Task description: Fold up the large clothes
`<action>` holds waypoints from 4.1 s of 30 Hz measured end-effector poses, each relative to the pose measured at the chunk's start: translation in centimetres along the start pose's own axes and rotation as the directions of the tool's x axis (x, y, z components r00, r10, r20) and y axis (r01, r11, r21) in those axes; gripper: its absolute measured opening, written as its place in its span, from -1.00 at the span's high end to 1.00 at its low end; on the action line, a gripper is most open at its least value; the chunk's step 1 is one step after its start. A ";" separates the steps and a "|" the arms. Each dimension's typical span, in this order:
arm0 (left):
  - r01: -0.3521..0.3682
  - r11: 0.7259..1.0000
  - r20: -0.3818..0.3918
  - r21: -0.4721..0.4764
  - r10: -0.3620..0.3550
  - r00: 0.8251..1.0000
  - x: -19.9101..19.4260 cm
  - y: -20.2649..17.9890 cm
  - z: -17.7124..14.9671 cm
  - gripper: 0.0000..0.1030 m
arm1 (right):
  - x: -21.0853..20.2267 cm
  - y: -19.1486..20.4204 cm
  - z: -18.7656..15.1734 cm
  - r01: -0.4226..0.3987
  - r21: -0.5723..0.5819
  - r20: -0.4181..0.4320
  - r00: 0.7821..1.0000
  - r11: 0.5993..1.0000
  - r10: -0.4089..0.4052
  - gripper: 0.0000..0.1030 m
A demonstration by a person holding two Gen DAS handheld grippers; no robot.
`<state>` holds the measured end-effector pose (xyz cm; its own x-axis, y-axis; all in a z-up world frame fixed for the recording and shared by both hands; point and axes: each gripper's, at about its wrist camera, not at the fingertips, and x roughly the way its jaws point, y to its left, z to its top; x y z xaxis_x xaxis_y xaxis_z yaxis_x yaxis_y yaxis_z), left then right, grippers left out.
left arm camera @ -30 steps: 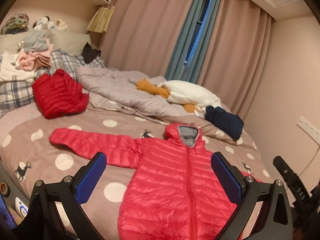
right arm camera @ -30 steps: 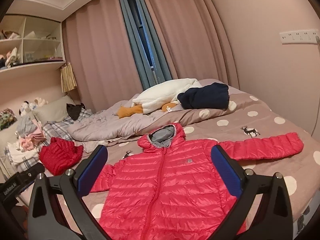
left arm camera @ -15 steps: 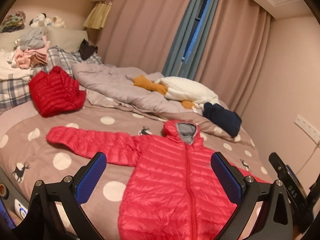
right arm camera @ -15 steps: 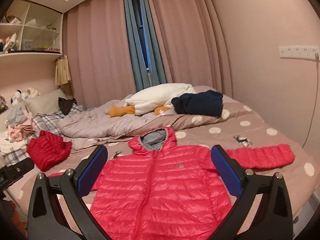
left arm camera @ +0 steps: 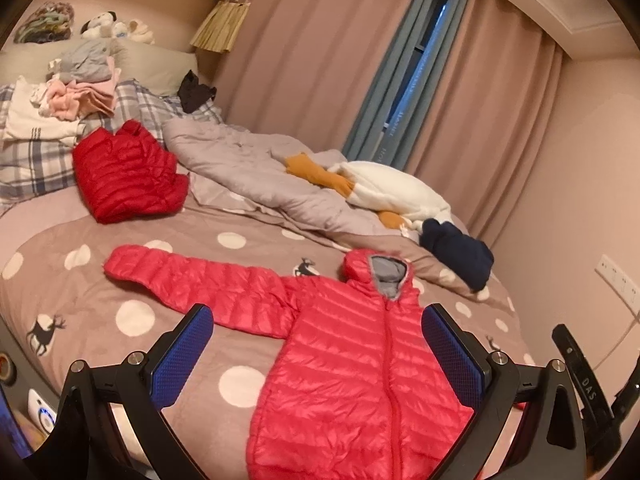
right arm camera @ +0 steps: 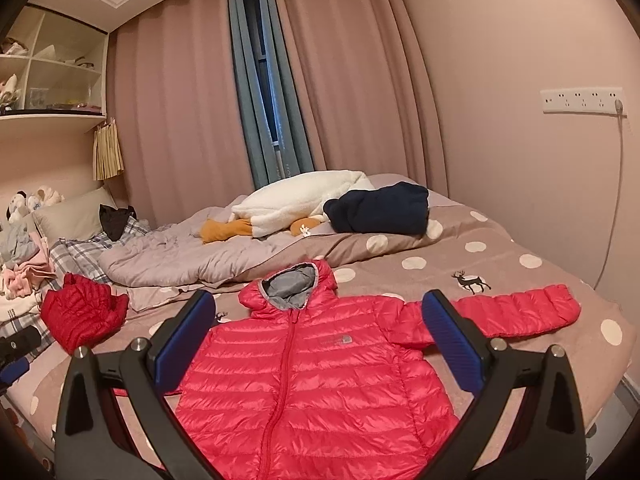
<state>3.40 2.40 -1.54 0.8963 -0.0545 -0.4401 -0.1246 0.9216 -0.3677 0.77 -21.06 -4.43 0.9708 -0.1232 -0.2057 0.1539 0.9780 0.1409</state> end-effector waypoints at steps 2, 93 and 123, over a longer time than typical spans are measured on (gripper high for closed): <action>-0.010 1.000 0.004 -0.003 0.010 1.000 0.0 0.2 0.1 -1.00 | 0.0 0.2 0.0 0.000 -0.004 0.001 1.000 1.000 0.000 -1.00; -0.072 0.994 0.042 0.086 0.069 0.997 4.4 -1.7 -0.7 -1.00 | 4.7 -2.6 -1.2 0.018 0.041 -0.174 0.985 0.999 -0.011 -1.00; -0.220 0.827 -0.169 -0.517 0.153 0.974 18.6 25.8 -1.9 -0.61 | 13.3 -29.1 -10.4 0.498 0.509 -0.483 0.840 0.701 -0.246 -1.00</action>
<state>16.08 24.42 -20.78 0.7817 0.0232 -0.6232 -0.5200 0.5758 -0.6309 7.30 -49.37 -21.32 0.6891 -0.2632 -0.6752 0.6855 0.5388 0.4896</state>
